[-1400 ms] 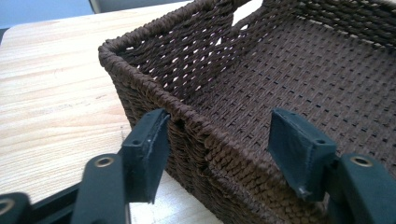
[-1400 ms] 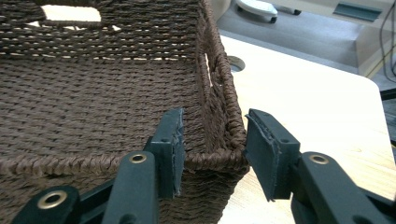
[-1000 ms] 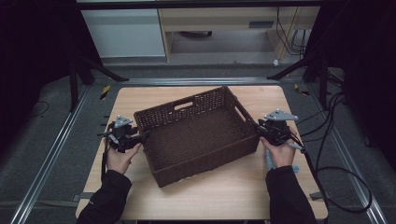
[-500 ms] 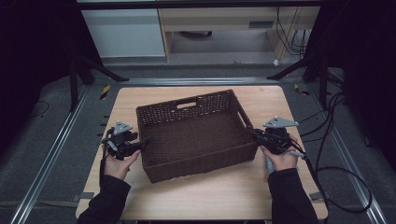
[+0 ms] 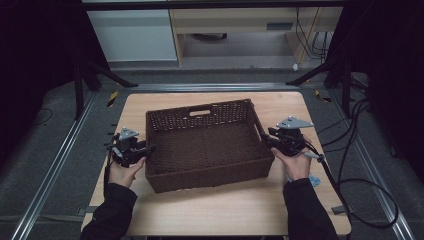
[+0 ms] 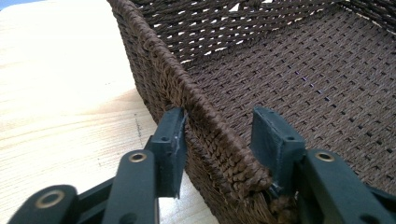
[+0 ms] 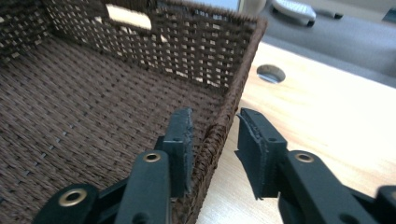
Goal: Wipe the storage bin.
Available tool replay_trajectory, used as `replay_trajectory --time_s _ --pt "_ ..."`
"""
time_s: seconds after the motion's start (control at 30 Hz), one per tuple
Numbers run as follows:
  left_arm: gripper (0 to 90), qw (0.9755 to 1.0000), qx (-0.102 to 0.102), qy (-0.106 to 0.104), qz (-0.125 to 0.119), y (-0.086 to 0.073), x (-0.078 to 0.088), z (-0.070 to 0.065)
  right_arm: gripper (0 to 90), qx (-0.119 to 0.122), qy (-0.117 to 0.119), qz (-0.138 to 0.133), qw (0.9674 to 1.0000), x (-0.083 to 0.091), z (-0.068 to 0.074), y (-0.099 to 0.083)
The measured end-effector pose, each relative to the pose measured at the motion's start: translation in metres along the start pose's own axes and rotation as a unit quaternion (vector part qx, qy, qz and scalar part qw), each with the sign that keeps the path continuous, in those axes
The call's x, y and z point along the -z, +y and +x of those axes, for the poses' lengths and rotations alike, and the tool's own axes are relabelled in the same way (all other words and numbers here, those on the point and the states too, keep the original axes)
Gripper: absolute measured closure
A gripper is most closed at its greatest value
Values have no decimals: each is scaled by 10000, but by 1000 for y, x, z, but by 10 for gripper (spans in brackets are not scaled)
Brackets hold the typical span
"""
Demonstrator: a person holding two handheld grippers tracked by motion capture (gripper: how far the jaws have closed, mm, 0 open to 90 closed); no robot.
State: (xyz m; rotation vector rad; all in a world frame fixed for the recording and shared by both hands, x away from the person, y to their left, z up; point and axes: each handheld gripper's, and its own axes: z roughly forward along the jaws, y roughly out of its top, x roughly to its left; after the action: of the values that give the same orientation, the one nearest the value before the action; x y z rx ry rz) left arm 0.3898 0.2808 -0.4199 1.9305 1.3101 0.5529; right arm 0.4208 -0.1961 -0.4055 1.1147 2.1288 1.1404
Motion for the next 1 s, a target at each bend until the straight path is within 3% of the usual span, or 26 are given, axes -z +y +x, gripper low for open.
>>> replay_trajectory --time_s 0.23,0.33,0.5,0.53,0.77,0.9,1.0 --pt "406 9997 -213 71 96 -1 -2 -10 751 -39 113 120 9999 -8 0 -5" --pt "399 9998 -142 11 154 -3 -4 -7 758 -62 111 127 9998 -7 1 -6" --pt "454 9997 -135 -19 209 -7 -4 -4 756 -46 100 140 9998 -3 4 -8" --pt "497 9997 -128 -11 203 -8 -3 -5 753 -65 107 151 9998 0 7 -9" --pt "561 9995 -117 109 267 -10 2 -6 741 -12 90 228 9997 10 18 -12" --pt "599 9990 -200 239 315 -9 2 -8 646 -69 229 119 9996 12 16 -10" --pt "628 9992 -139 237 283 -9 3 -3 573 -139 173 -118 9997 21 11 -7"
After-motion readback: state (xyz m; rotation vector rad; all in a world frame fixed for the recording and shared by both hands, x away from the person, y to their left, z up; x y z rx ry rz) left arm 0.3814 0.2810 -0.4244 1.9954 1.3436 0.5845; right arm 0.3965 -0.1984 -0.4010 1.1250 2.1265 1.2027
